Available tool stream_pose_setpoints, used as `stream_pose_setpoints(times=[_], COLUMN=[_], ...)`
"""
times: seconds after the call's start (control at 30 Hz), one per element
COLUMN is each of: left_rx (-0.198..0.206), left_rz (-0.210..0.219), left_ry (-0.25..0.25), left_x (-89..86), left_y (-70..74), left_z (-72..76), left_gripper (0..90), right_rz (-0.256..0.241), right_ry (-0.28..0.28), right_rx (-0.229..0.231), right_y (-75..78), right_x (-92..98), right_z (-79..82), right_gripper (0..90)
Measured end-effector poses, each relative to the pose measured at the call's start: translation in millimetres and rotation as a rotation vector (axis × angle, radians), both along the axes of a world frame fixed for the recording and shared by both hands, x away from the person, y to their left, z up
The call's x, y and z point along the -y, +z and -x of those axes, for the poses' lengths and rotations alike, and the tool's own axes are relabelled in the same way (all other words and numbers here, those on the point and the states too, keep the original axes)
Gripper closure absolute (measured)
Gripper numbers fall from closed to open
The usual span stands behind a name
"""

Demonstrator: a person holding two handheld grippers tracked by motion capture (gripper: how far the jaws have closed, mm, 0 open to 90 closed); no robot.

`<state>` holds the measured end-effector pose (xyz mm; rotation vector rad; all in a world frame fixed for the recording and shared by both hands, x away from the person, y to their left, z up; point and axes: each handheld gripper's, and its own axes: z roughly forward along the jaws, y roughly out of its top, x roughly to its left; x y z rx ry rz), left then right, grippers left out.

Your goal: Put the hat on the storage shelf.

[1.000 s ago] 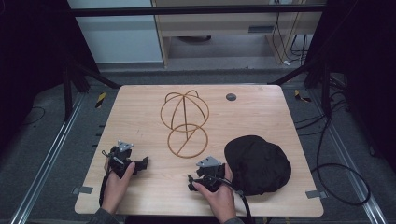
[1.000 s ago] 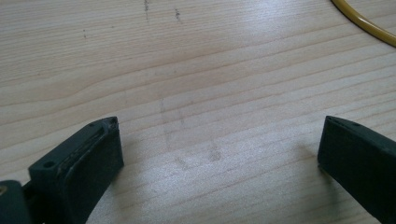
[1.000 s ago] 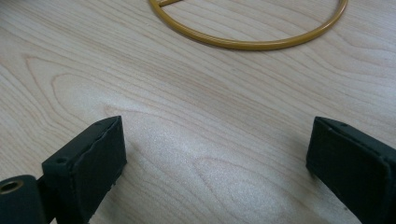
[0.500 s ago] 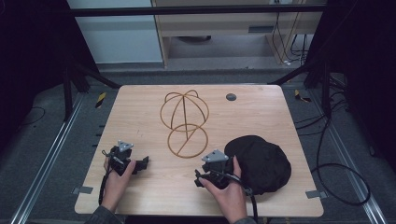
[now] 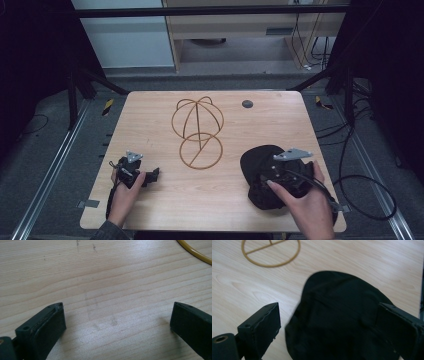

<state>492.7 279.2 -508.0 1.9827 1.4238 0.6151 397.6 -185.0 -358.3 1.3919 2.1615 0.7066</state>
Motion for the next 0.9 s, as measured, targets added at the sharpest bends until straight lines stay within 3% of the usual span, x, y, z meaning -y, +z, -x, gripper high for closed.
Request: stream_pose_setpoints(times=[0.13,0.37,0.5,0.9], left_rx=[0.000,-0.001,-0.001,0.001], left_rz=[0.000,-0.002,-0.001,-0.002], left_ry=[0.002,0.000,0.000,-0.004], left_x=[0.7,0.7,1.1,2.3], left_y=[0.0,0.1,0.0,0.0], left_z=[0.2,0.2,0.2,0.2], left_gripper=[0.0,0.0,0.0,0.0], right_rz=[-0.031,0.007,0.002,-0.031], right_ry=[-0.042,-0.070,-0.093,-0.129], right_rx=[-0.045,-0.092,-0.133,-0.185], right_y=[-2.6,-20.2,-29.6,-46.5], right_x=[18.4,19.0,19.6,34.7], right_z=[-1.0,-10.4,-18.4,-25.2], right_gripper=[5.7,5.7,5.7,4.9])
